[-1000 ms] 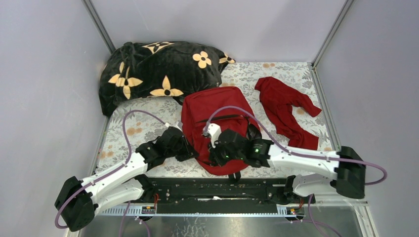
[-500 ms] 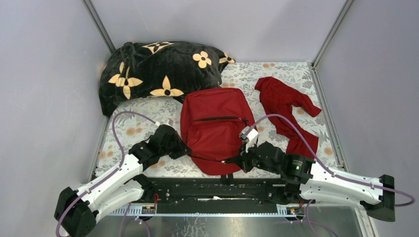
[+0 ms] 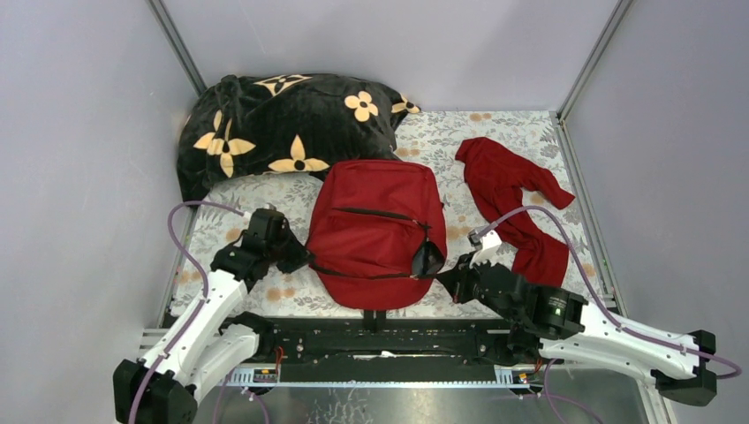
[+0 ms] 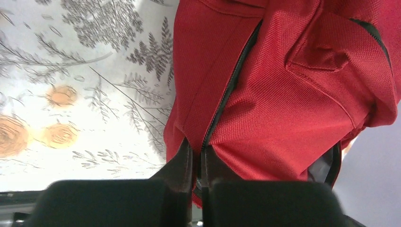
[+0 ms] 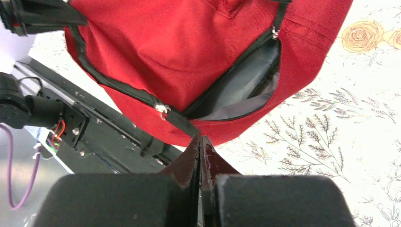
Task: Pack the student bag
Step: Zip the student bag at the center of the board.
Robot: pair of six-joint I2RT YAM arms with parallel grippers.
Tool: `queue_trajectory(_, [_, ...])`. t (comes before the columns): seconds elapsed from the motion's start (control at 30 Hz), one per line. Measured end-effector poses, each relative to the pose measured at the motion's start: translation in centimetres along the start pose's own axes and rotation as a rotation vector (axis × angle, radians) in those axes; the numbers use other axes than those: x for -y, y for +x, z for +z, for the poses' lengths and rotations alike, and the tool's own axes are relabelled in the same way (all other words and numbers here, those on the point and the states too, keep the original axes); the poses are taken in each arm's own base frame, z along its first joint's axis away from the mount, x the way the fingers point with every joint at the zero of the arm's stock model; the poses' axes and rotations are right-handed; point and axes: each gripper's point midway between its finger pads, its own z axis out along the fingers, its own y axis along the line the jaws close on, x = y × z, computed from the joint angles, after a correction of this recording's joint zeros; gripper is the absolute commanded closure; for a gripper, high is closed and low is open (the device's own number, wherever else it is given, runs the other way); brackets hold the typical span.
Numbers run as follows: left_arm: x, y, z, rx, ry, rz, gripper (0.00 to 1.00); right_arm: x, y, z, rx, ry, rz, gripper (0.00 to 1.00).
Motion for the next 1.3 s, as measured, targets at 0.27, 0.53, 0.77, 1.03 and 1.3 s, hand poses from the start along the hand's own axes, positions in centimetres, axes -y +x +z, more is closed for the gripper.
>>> queue_trajectory(0.27, [2.3,-4.2,-2.7,0.121,0.082,0.167,0.16,-0.4,1.2,2.1,-0.056,0.033,-0.049,1.0])
queue_trajectory(0.53, [10.2,0.4,-7.4,0.067,0.35,0.581,0.14,-2.4,0.1,2.7,-0.079,0.023,-0.004,0.53])
queue_trajectory(0.77, [10.1,11.7,-4.8,-0.25,0.346,0.922,0.12,-4.6,0.3,4.3,-0.16,0.024,0.123,0.48])
queue_trajectory(1.03, [8.7,14.6,-2.9,-0.31,0.324,0.966,0.31,-1.4,4.7,6.6,-0.288,0.088,0.4,0.47])
queue_trajectory(1.3, [5.7,16.8,-0.7,-0.368,0.269,0.949,0.59,-1.7,6.9,6.7,-0.34,0.062,0.513,0.46])
